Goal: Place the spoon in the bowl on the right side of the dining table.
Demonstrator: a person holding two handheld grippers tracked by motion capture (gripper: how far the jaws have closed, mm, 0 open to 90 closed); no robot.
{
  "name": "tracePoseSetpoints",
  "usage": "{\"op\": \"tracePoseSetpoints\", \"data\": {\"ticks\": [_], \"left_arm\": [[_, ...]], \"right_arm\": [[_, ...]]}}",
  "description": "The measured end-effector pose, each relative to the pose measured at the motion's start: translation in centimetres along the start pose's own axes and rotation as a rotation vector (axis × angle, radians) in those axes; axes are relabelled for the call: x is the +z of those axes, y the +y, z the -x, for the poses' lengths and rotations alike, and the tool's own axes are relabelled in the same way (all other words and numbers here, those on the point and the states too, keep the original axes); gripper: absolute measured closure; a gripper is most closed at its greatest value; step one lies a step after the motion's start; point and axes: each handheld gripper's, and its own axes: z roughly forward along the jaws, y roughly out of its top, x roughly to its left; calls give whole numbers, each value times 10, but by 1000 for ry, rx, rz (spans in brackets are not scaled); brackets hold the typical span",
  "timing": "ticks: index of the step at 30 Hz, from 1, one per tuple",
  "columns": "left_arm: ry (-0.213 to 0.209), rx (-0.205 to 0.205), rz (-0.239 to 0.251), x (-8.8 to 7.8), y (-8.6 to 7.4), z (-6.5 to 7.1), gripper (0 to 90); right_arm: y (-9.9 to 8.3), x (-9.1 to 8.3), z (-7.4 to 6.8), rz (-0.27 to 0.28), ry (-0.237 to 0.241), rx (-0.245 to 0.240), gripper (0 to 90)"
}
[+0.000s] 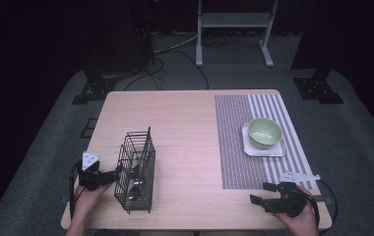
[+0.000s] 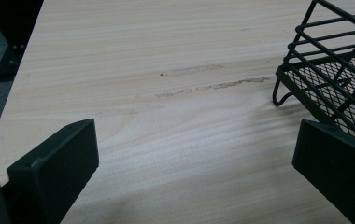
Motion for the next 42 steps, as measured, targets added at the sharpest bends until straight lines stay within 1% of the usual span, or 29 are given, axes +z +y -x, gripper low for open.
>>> {"op": "tracePoseSetpoints", "data": {"ticks": [5, 7, 9, 15, 18, 21, 24, 28, 29, 30, 32, 33, 34, 37, 38, 41, 42], "left_arm": [[1, 1, -6, 1, 0, 0, 0], [0, -4, -2, 0, 0, 0, 0], [0, -2, -2, 0, 0, -1, 0], [1, 8, -3, 1, 0, 1, 0], [2, 5, -2, 1, 0, 0, 0], [3, 6, -4, 1, 0, 1, 0], [2, 12, -6, 1, 0, 1, 0], [2, 9, -6, 1, 0, 1, 0], [2, 8, -5, 1, 0, 1, 0], [1, 8, -4, 1, 0, 1, 0], [1, 6, -5, 1, 0, 0, 0], [1, 6, -5, 1, 0, 0, 0], [1, 6, -3, 1, 0, 0, 0], [1, 5, -3, 1, 0, 0, 0], [1, 5, -4, 1, 0, 0, 0], [0, 6, -5, 1, 0, 0, 0], [-1, 9, -6, 1, 0, 0, 0]], "right_arm": [[1, 5, -2, -17, -1, -10, 159], [3, 8, -6, -32, 4, -17, 159], [4, 10, -7, -38, 13, -19, 159], [8, 13, -12, -50, 16, -30, 159], [11, 15, -15, -65, 15, -38, 159], [15, 18, -17, -69, 25, -42, 159], [20, 22, -22, -76, 27, -51, 158], [26, 29, -30, -88, 42, -67, 159], [26, 29, -30, -88, 42, -67, 159], [30, 31, -35, -94, 49, -83, 159], [35, 34, -40, -106, 54, -96, 159], [35, 34, -40, -106, 54, -96, 159], [40, 37, -44, -119, 61, -111, 159], [45, 39, -47, -127, 75, -119, 159], [50, 41, -50, -132, 92, -118, 159], [54, 43, -54, -137, 102, -123, 159], [59, 45, -58, -141, 106, -140, 159]]}}
